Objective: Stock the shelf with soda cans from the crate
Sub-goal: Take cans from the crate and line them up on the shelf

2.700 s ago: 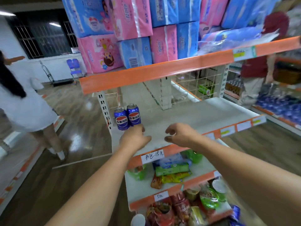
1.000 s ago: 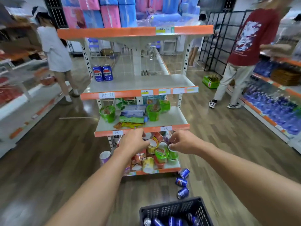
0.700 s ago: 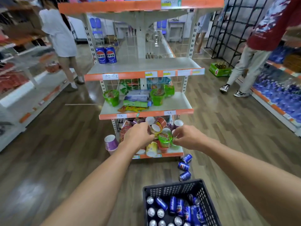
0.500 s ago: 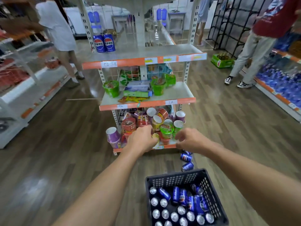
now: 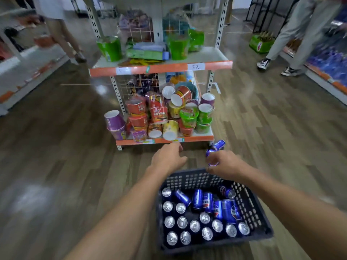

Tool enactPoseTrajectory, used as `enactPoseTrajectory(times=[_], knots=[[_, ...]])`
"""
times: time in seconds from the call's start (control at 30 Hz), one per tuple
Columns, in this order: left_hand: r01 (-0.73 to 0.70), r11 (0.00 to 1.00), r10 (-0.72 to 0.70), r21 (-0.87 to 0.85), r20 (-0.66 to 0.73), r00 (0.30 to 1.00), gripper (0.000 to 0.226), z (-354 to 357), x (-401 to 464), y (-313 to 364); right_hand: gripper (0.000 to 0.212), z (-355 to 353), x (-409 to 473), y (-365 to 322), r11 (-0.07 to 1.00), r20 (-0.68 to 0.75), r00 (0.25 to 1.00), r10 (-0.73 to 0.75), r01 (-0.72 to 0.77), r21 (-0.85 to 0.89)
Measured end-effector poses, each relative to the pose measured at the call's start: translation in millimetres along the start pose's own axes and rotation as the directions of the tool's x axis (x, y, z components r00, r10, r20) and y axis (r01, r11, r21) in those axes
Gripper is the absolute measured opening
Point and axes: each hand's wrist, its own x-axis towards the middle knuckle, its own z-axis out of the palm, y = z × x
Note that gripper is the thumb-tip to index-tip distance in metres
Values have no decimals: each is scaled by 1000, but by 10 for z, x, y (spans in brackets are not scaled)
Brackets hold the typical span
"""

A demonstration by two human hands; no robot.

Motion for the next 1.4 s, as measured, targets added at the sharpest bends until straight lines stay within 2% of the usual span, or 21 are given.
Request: enactPoseTrajectory(times=[0.07, 0.23, 0.4, 0.53, 0.57, 0.63, 0.7, 0.9, 1.1, 1.23, 1.4], knots=[[3, 1000, -3, 16, -2, 1000, 40, 378, 92, -163, 32, 330, 108, 189, 1000, -5, 1000, 3, -3, 1], [-8, 999, 8, 36, -3, 1000, 37, 1306, 310, -535, 29, 1282, 498, 635, 1000, 31, 999, -17, 18, -7], [-41, 996, 38, 80, 31, 999, 29, 2173, 468, -867, 36, 2225, 813, 1009, 999, 80, 997, -11, 14, -29], [-80, 982, 63, 173, 101, 993, 32, 2767, 571, -1089, 24, 2867, 965, 1298, 997, 134, 991, -12, 22, -74], [-88, 977, 65, 195, 123, 990, 34, 2887, 597, -1142, 27, 2996, 999, 1362, 996, 141, 990, -8, 20, -84], [-101, 968, 64, 229, 162, 985, 37, 3080, 631, -1238, 51, 3215, 1064, 1490, 995, 170, 985, 20, -3, -101], [-107, 961, 63, 255, 174, 983, 38, 3215, 672, -1332, 66, 3362, 1127, 1593, 994, 177, 984, 38, -20, -103], [-72, 958, 20, 279, 184, 983, 47, 3472, 723, -1548, 65, 3530, 1235, 1703, 989, 181, 983, 28, -1, -146], [-107, 956, 52, 273, 202, 978, 48, 3673, 714, -1637, 61, 3738, 1252, 1740, 971, 243, 969, 48, 12, -239], [-131, 933, 50, 336, 239, 970, 47, 3763, 739, -1696, 75, 3865, 1275, 1794, 963, 272, 961, 48, 27, -267], [-142, 916, 14, 374, 325, 946, 61, 3922, 781, -1746, 63, 3926, 1354, 1809, 949, 262, 965, 19, 65, -308]])
